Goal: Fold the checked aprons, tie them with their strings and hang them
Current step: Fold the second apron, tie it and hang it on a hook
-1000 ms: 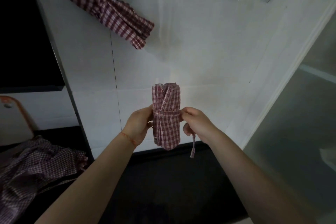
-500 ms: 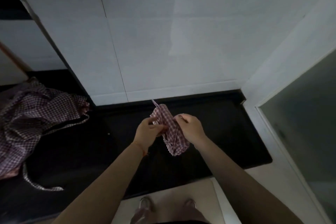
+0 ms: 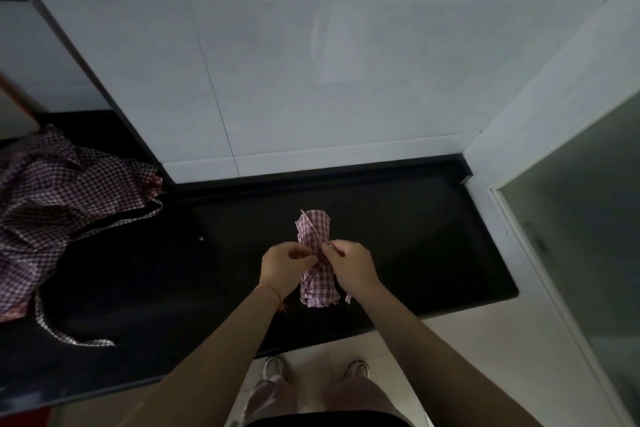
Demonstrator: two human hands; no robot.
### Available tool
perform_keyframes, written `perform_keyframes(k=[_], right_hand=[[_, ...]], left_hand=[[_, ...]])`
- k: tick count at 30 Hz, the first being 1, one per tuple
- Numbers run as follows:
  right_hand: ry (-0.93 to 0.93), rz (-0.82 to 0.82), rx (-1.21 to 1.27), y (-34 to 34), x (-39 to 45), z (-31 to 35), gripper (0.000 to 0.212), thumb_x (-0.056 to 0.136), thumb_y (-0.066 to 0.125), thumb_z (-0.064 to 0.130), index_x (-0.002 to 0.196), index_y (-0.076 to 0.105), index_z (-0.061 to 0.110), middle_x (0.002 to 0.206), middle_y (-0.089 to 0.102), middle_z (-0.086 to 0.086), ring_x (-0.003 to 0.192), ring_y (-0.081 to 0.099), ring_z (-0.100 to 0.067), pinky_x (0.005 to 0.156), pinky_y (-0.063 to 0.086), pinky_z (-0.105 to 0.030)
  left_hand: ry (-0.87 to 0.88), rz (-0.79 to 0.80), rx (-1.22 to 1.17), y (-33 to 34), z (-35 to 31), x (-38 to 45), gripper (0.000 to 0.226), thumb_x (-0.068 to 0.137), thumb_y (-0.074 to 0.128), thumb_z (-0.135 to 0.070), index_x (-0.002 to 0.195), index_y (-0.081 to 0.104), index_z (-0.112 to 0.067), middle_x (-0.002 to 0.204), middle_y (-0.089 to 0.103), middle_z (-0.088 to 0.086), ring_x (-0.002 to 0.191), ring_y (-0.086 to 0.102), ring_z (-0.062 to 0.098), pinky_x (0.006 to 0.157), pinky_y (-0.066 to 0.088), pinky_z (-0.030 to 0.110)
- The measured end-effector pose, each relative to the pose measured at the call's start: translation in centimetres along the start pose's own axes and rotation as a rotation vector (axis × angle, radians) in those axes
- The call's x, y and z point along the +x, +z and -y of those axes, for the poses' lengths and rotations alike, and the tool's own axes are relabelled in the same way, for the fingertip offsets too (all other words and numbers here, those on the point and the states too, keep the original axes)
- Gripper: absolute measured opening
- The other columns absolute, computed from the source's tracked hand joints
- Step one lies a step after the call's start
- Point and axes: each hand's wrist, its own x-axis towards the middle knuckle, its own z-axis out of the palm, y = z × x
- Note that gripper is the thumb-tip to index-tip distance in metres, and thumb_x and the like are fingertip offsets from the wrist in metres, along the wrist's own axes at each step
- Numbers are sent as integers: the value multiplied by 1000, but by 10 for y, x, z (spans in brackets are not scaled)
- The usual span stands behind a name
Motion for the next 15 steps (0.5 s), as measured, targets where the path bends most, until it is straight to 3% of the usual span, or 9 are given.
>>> perform_keyframes(k=[5,9,15], right_hand=[[5,120,-101,-2,0,6,25,106,40,28,102,63,19,97,63,1,88,61,-10,80,51,-27],[-30,149,-163,-7,-4,14,25,105,42,28,94,62,21,91,63,2,83,61,-10,75,49,-26],[-126,164,-335,-14,-2,23,23,102,50,29,93,67,16,90,66,1,83,64,-11,84,55,-34]], left_hand=[[71,20,212,3,-7,3,1,90,67,-22,89,67,-23,94,64,-7,85,60,5,68,43,13],[174,13,132,1,-13,3,15,92,65,-16,95,67,-30,96,65,-13,91,61,2,80,49,17],[154,152,95,-2,-11,6,21,95,57,-13,95,64,-33,101,64,-8,93,62,6,86,54,27]])
